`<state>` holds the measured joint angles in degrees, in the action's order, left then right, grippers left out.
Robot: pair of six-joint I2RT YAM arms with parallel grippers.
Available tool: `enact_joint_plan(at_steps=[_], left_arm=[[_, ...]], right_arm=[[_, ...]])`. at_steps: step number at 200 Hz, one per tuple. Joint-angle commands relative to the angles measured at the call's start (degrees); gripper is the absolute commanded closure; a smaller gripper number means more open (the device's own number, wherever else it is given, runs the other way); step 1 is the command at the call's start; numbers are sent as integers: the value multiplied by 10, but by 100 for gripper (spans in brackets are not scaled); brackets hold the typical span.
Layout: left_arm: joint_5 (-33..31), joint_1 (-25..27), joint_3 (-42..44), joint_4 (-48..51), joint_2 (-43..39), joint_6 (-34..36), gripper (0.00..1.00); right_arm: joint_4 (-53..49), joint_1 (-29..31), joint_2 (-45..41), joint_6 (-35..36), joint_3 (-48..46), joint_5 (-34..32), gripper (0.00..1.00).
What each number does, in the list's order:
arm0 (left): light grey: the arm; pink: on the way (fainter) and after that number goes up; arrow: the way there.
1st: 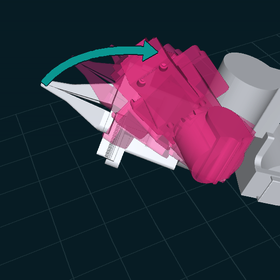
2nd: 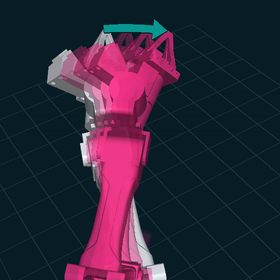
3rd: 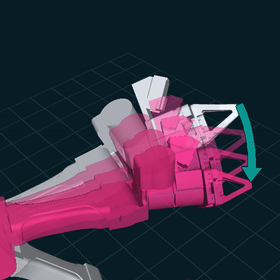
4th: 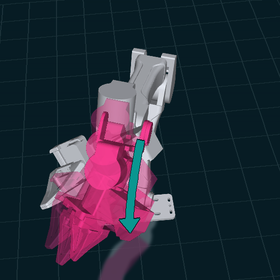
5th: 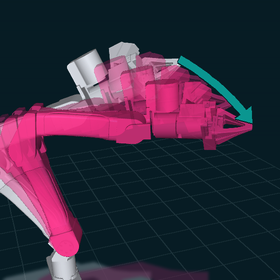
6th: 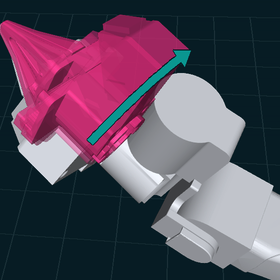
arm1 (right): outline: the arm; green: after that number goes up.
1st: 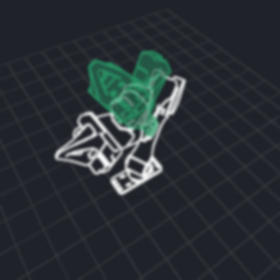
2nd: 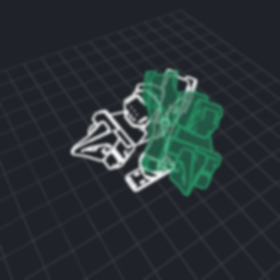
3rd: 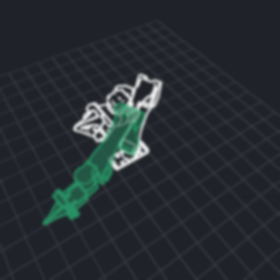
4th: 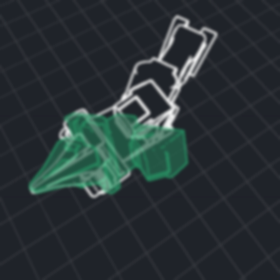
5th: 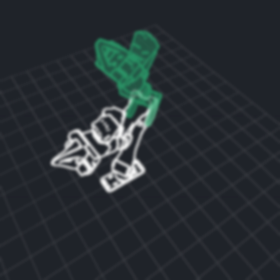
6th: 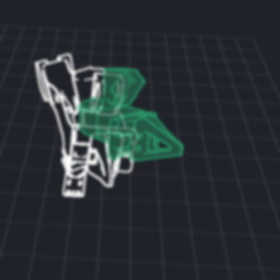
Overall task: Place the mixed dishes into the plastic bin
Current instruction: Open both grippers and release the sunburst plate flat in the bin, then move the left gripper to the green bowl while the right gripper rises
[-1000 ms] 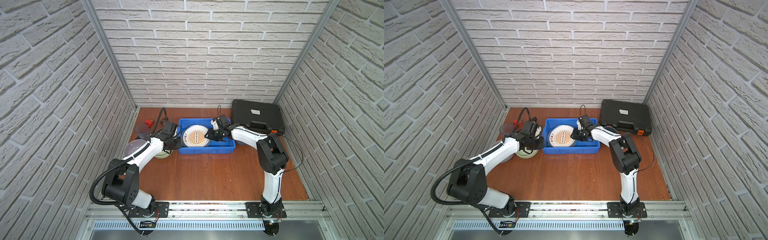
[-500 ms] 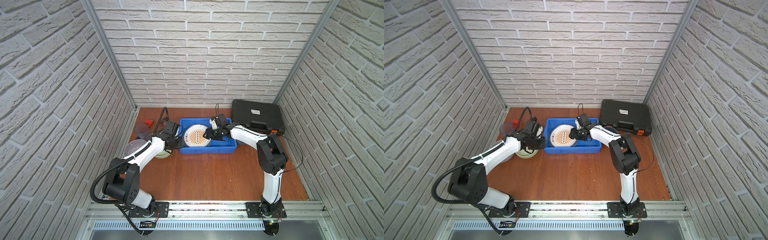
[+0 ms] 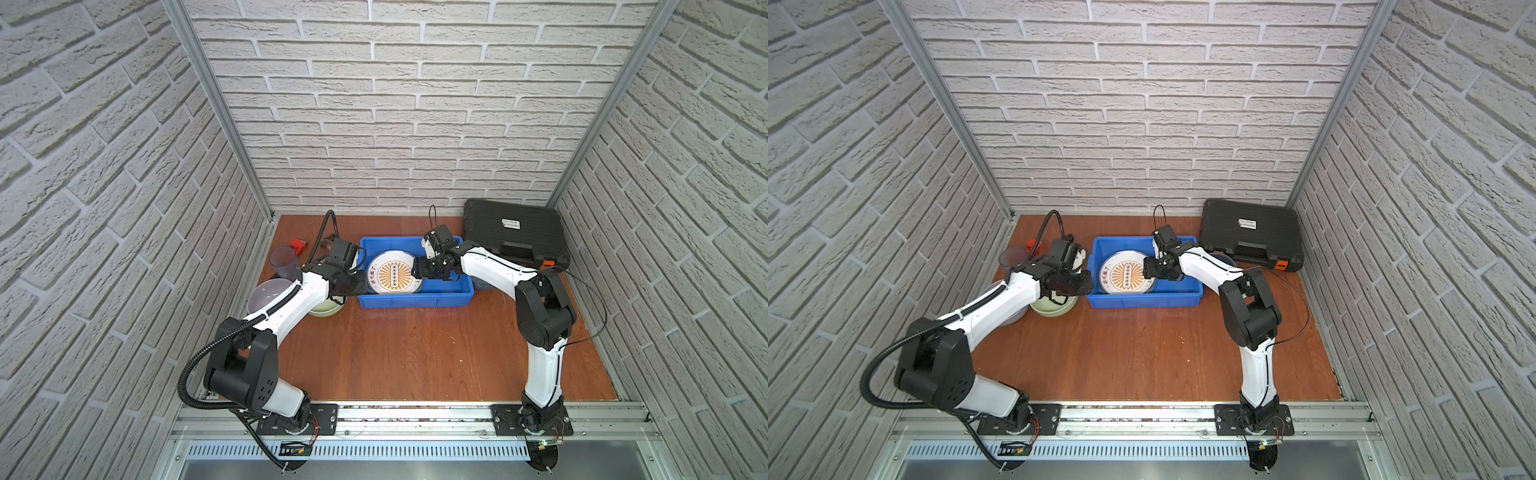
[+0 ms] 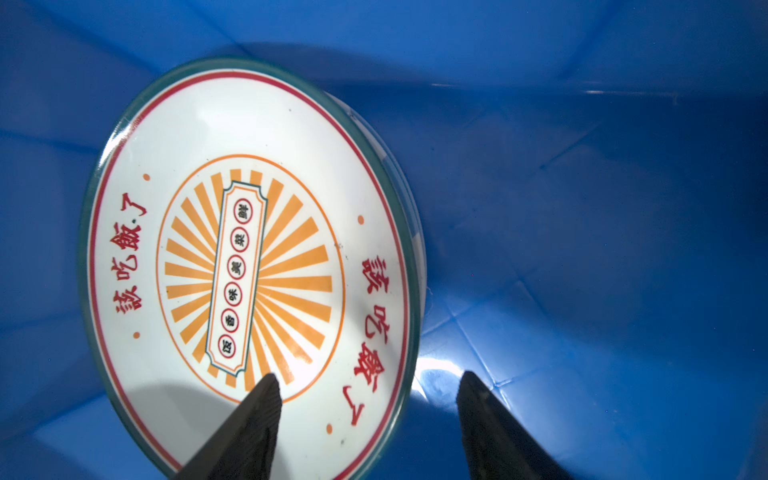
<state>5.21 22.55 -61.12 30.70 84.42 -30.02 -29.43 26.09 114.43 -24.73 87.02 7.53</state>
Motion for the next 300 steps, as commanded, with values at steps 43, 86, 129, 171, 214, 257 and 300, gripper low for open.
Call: enact_joint_plan(at_steps=[43,86,129,171,214,257,300], left_arm=[[-44,-29,4,85,-107,3,55],[-61,-98,52,143,-201,-12,40],[-56,-178,93,178,-250,-4,34],[-52,-260,103,178,-242,6,34],[-3,-279,123,142,-214,-4,36],[25,-278,150,87,-198,-45,37],[25,-271,163,54,-162,-72,44]], right_arm=[[-21,8,-83,39,4,6,41],[-41,11,-149,60,-17,25,43],[-69,18,-198,82,-32,48,39],[-79,35,-224,86,-42,71,39],[-74,47,-232,88,-54,78,43],[-61,51,-221,84,-67,87,47],[-48,57,-220,81,-80,91,50]])
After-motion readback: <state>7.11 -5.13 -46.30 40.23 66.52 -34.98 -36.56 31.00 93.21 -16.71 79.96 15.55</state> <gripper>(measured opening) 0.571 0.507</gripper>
